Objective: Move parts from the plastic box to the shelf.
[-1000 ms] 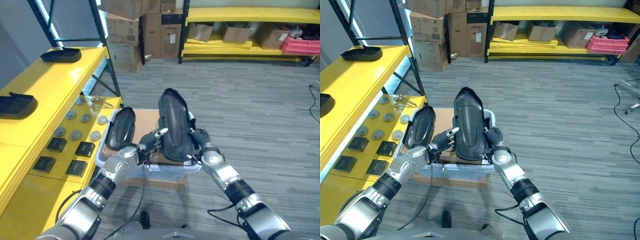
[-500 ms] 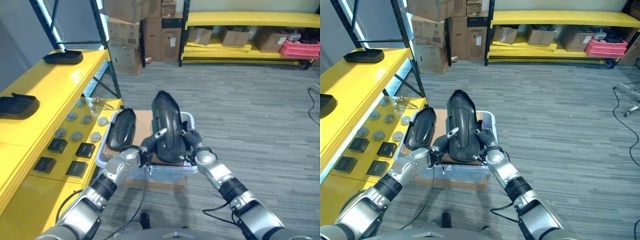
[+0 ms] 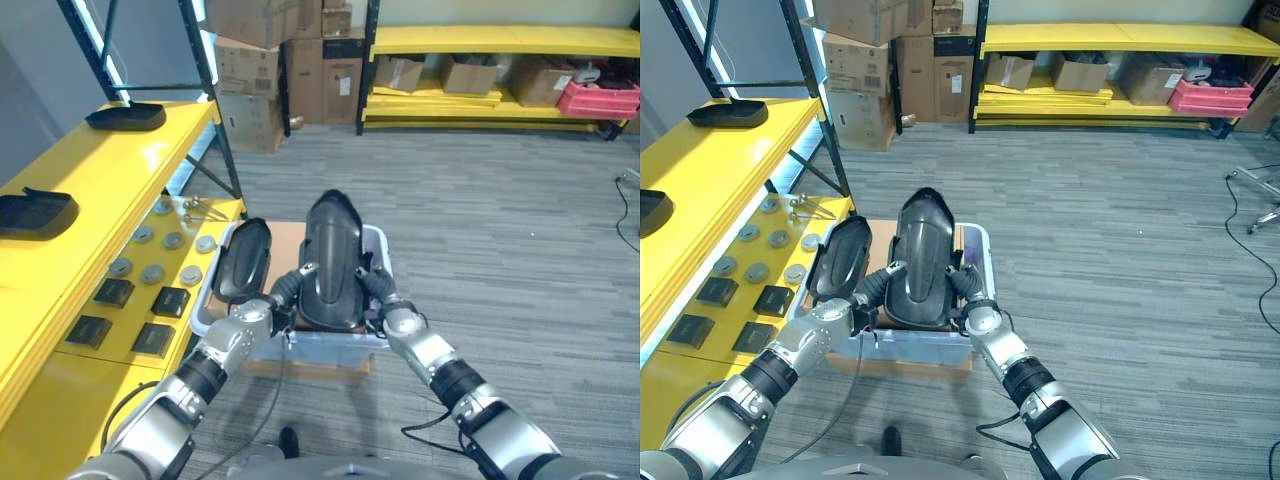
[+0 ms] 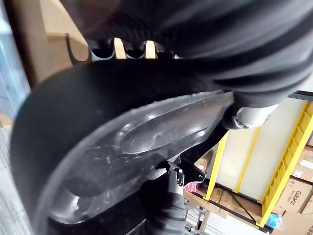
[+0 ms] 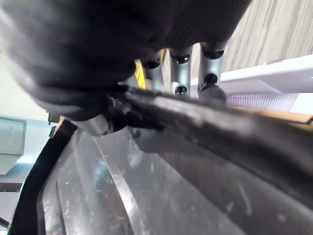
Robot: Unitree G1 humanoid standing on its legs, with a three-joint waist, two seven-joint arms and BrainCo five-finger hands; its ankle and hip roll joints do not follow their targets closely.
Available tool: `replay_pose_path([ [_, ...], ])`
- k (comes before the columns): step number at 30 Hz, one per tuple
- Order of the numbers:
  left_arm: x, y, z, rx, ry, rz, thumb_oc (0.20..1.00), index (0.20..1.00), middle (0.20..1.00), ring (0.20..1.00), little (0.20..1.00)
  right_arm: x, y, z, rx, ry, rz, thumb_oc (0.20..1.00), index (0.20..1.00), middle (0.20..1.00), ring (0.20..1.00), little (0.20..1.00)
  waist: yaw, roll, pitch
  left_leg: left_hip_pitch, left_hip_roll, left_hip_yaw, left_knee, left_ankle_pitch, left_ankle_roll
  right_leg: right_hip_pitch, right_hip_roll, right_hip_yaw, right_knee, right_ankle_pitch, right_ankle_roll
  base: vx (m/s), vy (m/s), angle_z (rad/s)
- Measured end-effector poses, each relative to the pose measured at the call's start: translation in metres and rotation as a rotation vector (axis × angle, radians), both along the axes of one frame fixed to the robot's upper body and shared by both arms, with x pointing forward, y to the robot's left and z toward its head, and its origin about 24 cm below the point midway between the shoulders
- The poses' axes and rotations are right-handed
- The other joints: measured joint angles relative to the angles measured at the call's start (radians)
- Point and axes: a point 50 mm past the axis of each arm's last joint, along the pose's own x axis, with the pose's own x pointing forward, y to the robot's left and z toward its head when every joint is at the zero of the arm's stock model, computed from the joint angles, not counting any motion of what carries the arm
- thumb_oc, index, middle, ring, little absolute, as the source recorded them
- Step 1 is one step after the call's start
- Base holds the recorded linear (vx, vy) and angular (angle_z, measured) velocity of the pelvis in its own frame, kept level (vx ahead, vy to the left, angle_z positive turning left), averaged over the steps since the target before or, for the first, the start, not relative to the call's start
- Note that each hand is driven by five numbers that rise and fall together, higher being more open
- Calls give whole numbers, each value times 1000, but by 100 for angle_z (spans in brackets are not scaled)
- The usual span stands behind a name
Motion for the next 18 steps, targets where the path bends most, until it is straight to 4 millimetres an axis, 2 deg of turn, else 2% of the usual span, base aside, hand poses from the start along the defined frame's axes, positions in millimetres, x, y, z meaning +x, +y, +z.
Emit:
replay_pose_path([
  [1,-1,0,-1,-5,-2,3,200,200,200,200,200,0,0,0,2,-5,0,200,200,200,200,200,0,0,0,0,0,0,0,0,0,0,0,0,1,-1,2,0,0,0],
  [2,-1,0,-1,-4,-9,4,200,200,200,200,200,0,-1,-1,5,-13,-1,815,815,815,815,815,0,0,0,0,0,-1,1,0,0,0,0,0,2,-1,2,0,0,0],
  [3,-2,1,-1,-7,-10,8,200,200,200,200,200,0,-1,-1,17,-28,-2,1000,1000,1000,1000,1000,0,1,-1,0,0,-1,1,0,0,-2,-2,0,5,-3,2,0,0,0],
  [6,-4,3,-4,-16,-12,13,200,200,200,200,200,0,-2,1,70,-35,-26,1000,1000,1000,1000,1000,4,1,-1,0,0,-3,5,-5,-7,-9,-5,-2,28,-19,-4,27,0,1],
  [11,0,9,2,-36,-46,57,200,200,200,200,200,7,1,18,182,-79,-121,1000,1000,1000,1000,1000,16,6,-4,2,1,-3,12,-6,-4,-6,-6,-3,34,-25,-5,42,5,1],
  [15,-2,11,-2,-33,-34,91,200,200,200,200,200,4,0,17,221,-66,-182,1000,1000,1000,1000,1000,11,5,-3,4,1,-1,11,-6,-4,-7,-6,0,34,-27,-2,16,25,-2],
  [18,-4,20,-6,-31,-27,138,200,200,200,200,200,-1,-11,13,235,-63,-251,1000,1000,1000,1000,1000,11,5,-3,5,0,0,11,-8,-3,-7,-6,4,34,-28,-2,5,17,-2],
])
